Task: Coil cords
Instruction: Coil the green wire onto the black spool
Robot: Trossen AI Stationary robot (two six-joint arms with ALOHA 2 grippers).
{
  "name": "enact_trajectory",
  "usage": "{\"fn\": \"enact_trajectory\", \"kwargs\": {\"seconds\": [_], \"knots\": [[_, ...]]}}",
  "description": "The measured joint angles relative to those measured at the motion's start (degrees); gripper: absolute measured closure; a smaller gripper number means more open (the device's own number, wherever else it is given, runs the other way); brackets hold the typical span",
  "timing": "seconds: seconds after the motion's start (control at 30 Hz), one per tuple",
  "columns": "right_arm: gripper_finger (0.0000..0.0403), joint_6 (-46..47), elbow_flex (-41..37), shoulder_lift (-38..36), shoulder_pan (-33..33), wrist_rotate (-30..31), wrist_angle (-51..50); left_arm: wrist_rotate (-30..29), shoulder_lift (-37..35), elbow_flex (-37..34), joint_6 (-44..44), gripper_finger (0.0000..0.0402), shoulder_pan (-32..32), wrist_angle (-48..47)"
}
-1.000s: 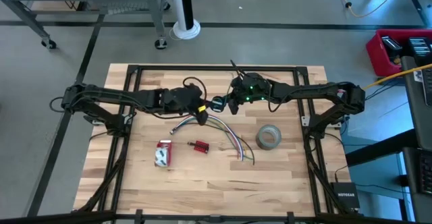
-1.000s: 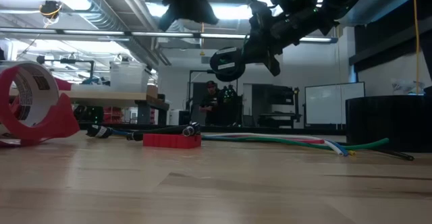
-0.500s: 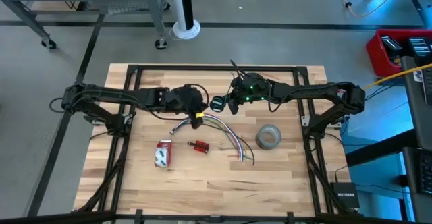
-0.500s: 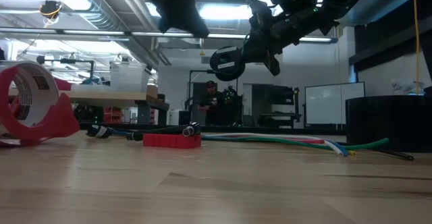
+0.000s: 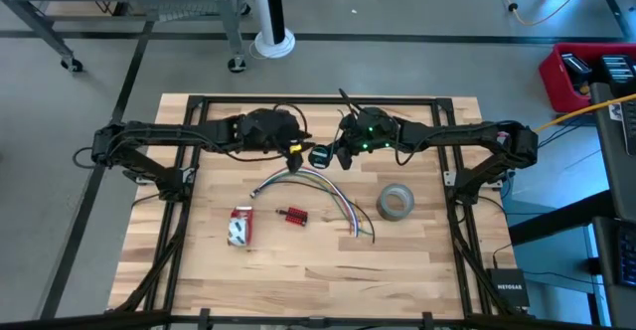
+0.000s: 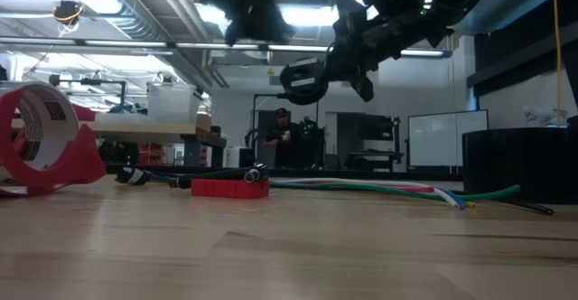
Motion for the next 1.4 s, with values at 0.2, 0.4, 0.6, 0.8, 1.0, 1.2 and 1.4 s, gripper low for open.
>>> {"fn": "enact_trajectory", "kwargs": {"seconds": [0.2,0.4,0.6,0.8,1.0,1.2,1.4], "knots": [[0.0402,0.2,0.0,0.0,0.0,1.2,0.7,5.0,0.5,0.0,0.9,0.0279,0.0,8.4],[0.0402,0.4,0.0,0.0,0.0,-0.4,2.8,5.1,2.1,0.0,0.7,0.0284,0.4,9.9],[0.0402,0.9,0.1,0.0,0.0,-1.9,3.9,5.0,3.4,0.0,-0.3,0.0285,1.8,13.7],[0.0402,1.1,0.1,0.0,0.0,-3.3,6.6,5.0,4.1,0.0,-2.8,0.0285,2.6,16.3],[0.0402,2.3,0.1,0.0,0.0,-5.3,11.4,5.2,5.1,0.0,-3.4,0.0284,2.6,17.1],[0.0402,3.4,0.1,0.0,0.0,-6.3,12.7,5.5,5.4,0.0,-4.0,0.0284,2.6,21.5],[0.0402,3.4,0.1,0.0,0.0,-6.3,13.9,6.7,6.0,0.0,-5.6,0.0284,2.6,22.7]]}}
